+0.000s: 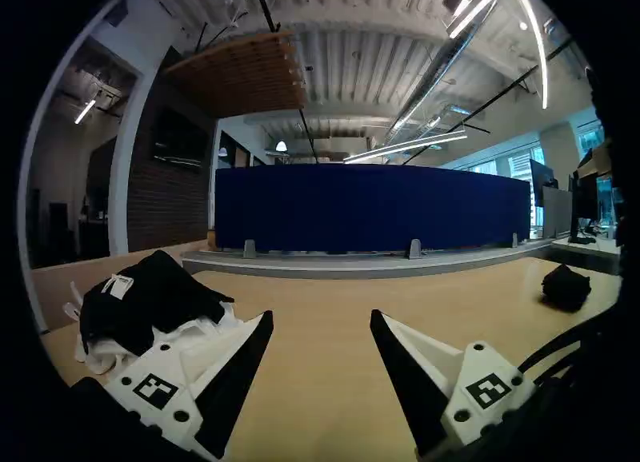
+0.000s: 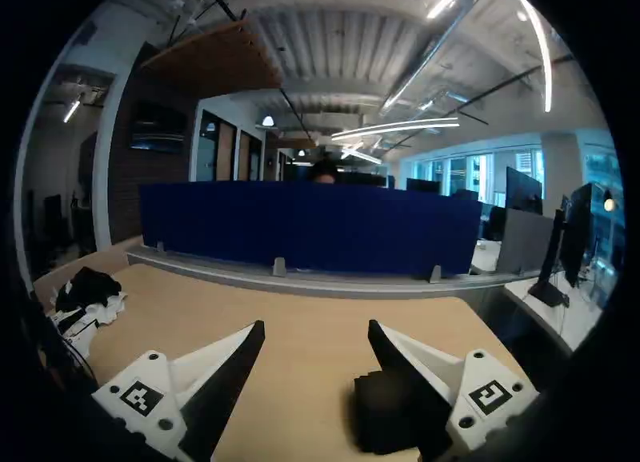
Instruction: Fold towel
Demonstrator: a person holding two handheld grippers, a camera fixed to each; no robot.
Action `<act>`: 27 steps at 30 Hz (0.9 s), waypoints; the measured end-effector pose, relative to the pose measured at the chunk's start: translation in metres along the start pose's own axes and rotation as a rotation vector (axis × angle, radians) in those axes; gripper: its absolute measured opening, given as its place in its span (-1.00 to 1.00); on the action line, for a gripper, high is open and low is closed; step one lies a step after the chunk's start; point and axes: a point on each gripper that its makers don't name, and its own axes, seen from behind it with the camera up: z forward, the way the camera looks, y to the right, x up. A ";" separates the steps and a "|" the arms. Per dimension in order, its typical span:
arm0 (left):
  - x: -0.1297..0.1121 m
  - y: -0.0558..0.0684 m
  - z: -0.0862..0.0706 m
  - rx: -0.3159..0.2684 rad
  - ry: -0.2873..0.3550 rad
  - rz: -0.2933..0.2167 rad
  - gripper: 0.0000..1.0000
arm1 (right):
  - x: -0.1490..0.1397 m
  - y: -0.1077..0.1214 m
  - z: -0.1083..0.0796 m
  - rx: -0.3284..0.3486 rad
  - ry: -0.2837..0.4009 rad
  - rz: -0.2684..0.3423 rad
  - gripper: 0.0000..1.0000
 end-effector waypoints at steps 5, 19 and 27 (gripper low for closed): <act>0.000 0.001 -0.002 0.001 -0.001 0.003 0.79 | -0.001 0.005 -0.001 -0.007 -0.003 0.007 1.00; 0.001 0.002 -0.004 0.002 -0.001 0.009 0.80 | 0.017 0.019 -0.013 -0.009 0.052 0.035 1.00; 0.002 0.002 -0.004 0.002 -0.001 0.011 0.80 | 0.039 0.047 -0.023 -0.048 0.137 0.040 1.00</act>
